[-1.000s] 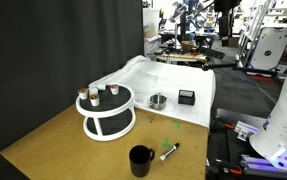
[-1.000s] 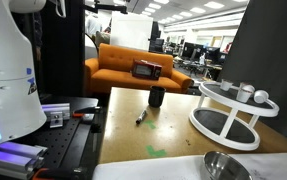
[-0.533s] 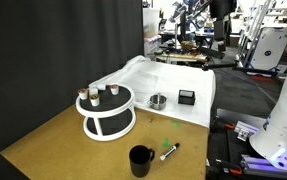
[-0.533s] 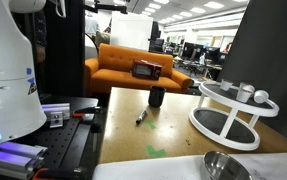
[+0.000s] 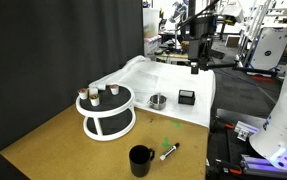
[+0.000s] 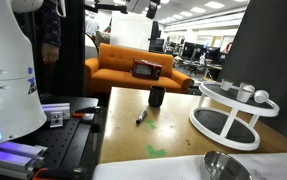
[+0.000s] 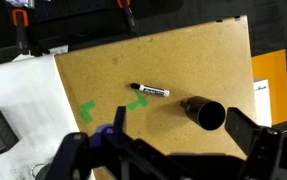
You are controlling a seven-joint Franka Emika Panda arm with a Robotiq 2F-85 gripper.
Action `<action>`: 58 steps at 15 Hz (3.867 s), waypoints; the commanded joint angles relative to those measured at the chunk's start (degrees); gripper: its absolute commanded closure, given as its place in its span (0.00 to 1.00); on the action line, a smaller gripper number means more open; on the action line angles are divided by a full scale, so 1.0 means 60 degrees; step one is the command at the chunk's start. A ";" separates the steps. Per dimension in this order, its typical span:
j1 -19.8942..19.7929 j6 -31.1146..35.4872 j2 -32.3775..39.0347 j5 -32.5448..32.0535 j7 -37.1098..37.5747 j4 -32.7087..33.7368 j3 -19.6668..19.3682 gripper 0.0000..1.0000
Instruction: Put the marker in the mug
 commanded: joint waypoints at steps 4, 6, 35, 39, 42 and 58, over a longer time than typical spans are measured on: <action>0.0412 0.2965 0.1581 0.0628 0.2203 -0.0752 0.0935 0.00; 0.0470 0.3654 0.2146 0.0876 0.2769 -0.0835 0.0918 0.00; 0.1048 0.8463 0.5224 0.4999 0.8355 -0.1980 0.0655 0.00; 0.1289 1.0085 0.5918 0.6605 0.8351 -0.2167 0.0689 0.00; 0.1306 1.0715 0.6399 0.7047 0.8776 -0.2242 0.0731 0.00; 0.8823 1.0380 0.8909 0.0253 1.8745 -0.1195 -0.5877 0.00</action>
